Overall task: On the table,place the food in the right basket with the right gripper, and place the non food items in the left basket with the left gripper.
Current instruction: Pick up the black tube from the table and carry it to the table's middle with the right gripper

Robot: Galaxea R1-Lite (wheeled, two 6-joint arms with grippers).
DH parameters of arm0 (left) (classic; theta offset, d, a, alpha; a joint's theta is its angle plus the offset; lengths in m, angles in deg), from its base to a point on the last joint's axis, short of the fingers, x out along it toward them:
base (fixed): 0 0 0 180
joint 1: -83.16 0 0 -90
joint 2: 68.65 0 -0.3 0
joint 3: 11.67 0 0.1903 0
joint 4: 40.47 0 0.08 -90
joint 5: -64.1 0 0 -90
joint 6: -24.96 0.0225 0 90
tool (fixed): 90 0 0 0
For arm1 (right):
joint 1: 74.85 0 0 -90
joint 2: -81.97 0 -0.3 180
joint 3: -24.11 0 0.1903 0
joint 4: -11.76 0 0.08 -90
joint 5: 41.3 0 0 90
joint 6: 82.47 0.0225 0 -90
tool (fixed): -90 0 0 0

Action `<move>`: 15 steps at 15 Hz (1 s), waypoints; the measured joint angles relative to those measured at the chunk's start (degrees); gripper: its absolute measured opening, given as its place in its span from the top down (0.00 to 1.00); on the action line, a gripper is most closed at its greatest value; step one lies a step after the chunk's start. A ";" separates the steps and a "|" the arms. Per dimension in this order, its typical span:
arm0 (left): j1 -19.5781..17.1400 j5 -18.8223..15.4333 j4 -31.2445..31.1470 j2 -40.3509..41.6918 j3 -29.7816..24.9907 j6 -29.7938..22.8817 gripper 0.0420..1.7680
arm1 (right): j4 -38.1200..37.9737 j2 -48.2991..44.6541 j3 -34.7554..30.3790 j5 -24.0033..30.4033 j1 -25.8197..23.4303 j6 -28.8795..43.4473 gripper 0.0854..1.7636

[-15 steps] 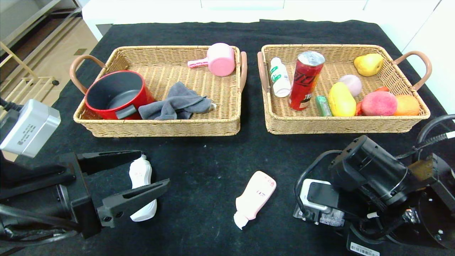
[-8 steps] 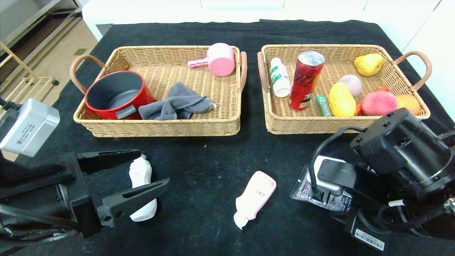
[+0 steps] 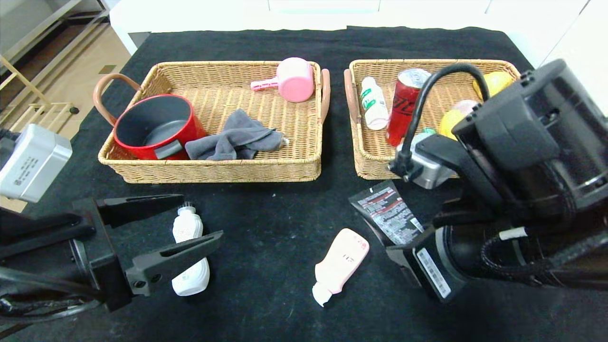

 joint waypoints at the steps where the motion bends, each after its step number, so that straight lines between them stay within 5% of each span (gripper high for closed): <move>1: -0.06 0.00 0.01 0.09 0.09 0.02 0.03 | 0.00 1.16 2.49 1.05 0.20 4.05 0.60; 4: -0.69 0.02 0.04 0.41 0.35 0.07 0.03 | 0.07 5.45 8.74 4.46 1.19 14.30 0.60; 15: -1.55 0.02 0.06 0.94 0.77 0.02 0.03 | 20.88 17.97 11.14 5.88 3.07 22.32 0.60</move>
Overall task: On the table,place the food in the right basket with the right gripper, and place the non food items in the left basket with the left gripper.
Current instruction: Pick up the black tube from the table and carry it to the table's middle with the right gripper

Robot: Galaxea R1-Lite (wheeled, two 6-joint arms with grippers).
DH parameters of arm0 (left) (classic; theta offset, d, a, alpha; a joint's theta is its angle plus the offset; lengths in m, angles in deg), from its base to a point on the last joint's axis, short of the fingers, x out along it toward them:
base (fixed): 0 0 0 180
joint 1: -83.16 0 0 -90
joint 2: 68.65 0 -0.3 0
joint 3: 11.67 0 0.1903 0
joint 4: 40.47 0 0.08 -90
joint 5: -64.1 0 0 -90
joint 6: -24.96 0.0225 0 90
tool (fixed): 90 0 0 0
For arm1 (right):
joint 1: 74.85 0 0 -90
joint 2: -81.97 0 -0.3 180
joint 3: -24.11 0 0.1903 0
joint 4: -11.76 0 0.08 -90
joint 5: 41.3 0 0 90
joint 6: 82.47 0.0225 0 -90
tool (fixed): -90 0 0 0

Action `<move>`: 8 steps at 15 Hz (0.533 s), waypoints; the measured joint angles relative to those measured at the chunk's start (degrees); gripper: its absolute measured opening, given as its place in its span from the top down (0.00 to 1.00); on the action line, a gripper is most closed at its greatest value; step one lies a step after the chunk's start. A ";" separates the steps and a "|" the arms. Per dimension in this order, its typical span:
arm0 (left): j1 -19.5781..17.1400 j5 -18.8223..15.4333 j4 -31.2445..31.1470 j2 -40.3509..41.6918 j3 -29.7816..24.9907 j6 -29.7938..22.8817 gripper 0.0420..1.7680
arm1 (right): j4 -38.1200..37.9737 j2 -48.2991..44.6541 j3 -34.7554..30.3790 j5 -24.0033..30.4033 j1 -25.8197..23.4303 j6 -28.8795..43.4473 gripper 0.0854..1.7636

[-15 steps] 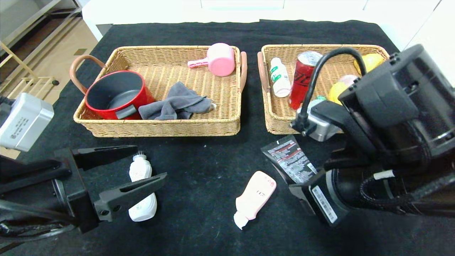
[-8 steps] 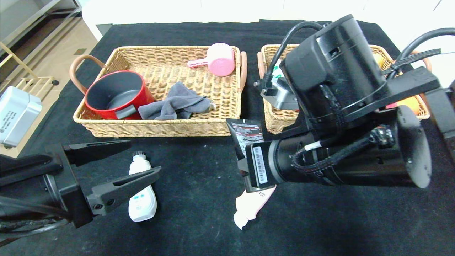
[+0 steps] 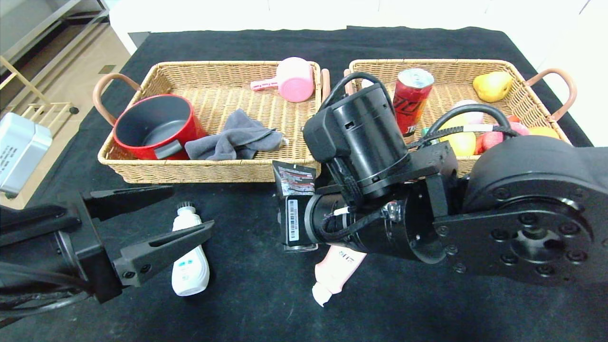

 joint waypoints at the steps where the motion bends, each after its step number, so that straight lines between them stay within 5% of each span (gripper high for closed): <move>1: 0.00 0.01 0.00 0.00 0.00 0.00 0.03 | 0.30 0.68 0.02 -0.13 0.30 0.22 0.61; 8: 0.01 -0.07 -0.09 -0.20 -0.13 0.06 0.03 | 1.58 3.63 0.62 -0.74 0.60 -0.05 0.61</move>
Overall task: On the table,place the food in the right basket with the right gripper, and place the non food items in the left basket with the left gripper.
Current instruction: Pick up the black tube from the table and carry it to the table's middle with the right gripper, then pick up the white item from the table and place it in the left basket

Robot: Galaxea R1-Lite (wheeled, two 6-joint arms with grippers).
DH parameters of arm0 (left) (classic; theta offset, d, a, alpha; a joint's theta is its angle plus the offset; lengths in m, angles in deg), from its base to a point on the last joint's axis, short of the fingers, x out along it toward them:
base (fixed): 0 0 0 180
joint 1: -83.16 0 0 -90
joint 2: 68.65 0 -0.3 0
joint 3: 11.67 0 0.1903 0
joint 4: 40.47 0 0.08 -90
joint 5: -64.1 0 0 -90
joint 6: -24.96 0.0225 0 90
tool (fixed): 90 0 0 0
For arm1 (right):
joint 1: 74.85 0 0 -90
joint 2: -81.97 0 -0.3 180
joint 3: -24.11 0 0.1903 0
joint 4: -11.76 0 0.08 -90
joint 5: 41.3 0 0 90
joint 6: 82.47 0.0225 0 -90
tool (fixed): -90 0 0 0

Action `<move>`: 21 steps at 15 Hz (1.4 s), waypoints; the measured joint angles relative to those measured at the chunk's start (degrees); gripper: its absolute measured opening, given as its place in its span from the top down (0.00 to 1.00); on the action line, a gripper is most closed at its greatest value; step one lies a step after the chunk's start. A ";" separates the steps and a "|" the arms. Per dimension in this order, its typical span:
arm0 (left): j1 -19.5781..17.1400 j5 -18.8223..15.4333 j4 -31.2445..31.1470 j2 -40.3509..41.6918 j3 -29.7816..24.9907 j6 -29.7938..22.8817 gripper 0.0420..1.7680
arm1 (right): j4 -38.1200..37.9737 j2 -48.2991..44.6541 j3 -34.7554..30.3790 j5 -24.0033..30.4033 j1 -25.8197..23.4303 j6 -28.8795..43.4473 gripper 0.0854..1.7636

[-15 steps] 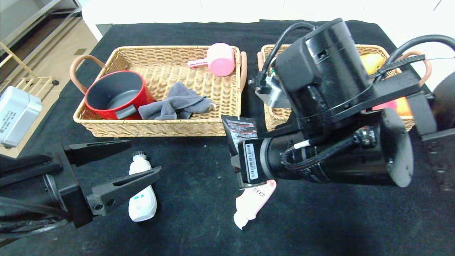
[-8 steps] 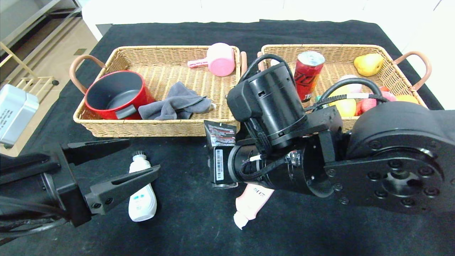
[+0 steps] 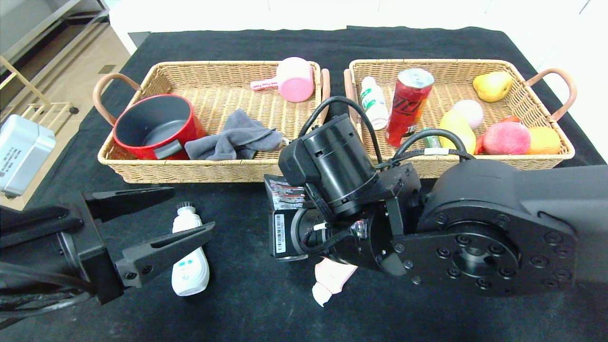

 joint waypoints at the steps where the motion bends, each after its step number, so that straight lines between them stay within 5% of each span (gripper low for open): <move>1: 0.00 0.00 0.00 0.00 -0.02 0.05 0.03 | 0.33 0.22 0.01 -0.44 -0.05 0.00 0.61; 6: 0.00 0.00 0.00 -0.05 -0.06 0.10 0.03 | 0.46 0.74 -0.02 -0.94 -0.09 -0.06 0.61; 14: 0.00 0.00 0.00 -0.09 -0.16 0.10 0.03 | 0.43 0.61 -0.21 -0.94 0.02 -0.80 0.26; 21: 0.00 0.00 0.00 -0.24 -0.09 0.11 0.03 | -1.08 -5.78 -4.12 -0.74 1.11 -10.07 0.13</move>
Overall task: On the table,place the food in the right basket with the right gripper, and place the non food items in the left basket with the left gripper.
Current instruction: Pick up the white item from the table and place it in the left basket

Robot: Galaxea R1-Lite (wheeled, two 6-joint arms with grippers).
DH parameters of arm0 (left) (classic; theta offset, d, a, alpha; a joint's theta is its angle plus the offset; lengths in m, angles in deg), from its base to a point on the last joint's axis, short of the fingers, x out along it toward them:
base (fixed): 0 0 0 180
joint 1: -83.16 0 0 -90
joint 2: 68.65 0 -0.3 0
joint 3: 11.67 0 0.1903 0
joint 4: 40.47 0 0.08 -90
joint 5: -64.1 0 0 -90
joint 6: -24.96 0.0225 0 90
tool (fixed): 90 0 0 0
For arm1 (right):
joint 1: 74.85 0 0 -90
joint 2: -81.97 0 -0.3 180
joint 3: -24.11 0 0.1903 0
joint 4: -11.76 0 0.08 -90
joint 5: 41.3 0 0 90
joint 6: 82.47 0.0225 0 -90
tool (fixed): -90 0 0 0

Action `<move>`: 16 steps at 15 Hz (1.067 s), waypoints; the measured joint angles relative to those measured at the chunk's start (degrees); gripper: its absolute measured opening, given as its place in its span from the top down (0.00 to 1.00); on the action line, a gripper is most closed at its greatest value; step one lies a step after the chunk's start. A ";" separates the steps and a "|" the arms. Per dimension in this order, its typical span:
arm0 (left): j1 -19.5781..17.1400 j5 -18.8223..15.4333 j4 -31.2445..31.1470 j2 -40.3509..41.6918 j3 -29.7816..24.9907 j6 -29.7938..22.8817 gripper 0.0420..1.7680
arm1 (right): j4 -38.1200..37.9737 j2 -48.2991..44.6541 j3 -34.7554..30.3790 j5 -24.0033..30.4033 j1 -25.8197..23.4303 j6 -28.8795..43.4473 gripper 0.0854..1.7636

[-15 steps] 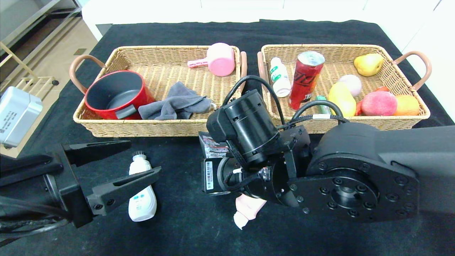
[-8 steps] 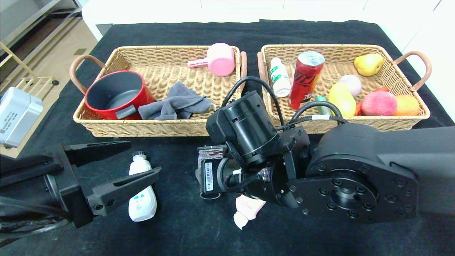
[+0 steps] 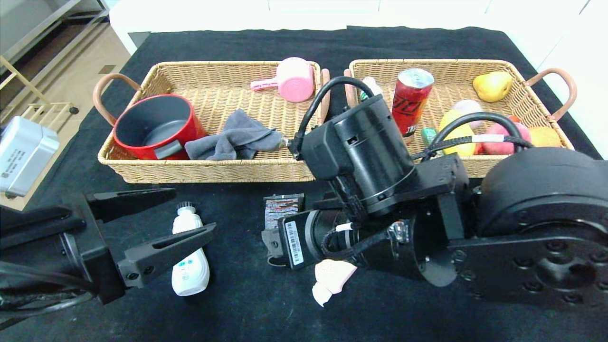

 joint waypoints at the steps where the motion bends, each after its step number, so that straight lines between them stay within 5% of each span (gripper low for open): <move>1: 0.00 0.00 0.00 -0.04 0.00 0.00 0.03 | -0.91 -1.46 -0.98 -0.01 0.18 -1.18 0.11; 9: 0.00 0.07 -0.11 -0.61 -0.20 -0.09 0.03 | -3.47 -14.47 -14.03 1.27 -2.76 -18.19 0.06; 16: 0.32 0.38 -1.01 -0.78 -0.13 -0.09 0.03 | -3.58 -35.54 -29.98 19.05 -14.64 -33.26 0.04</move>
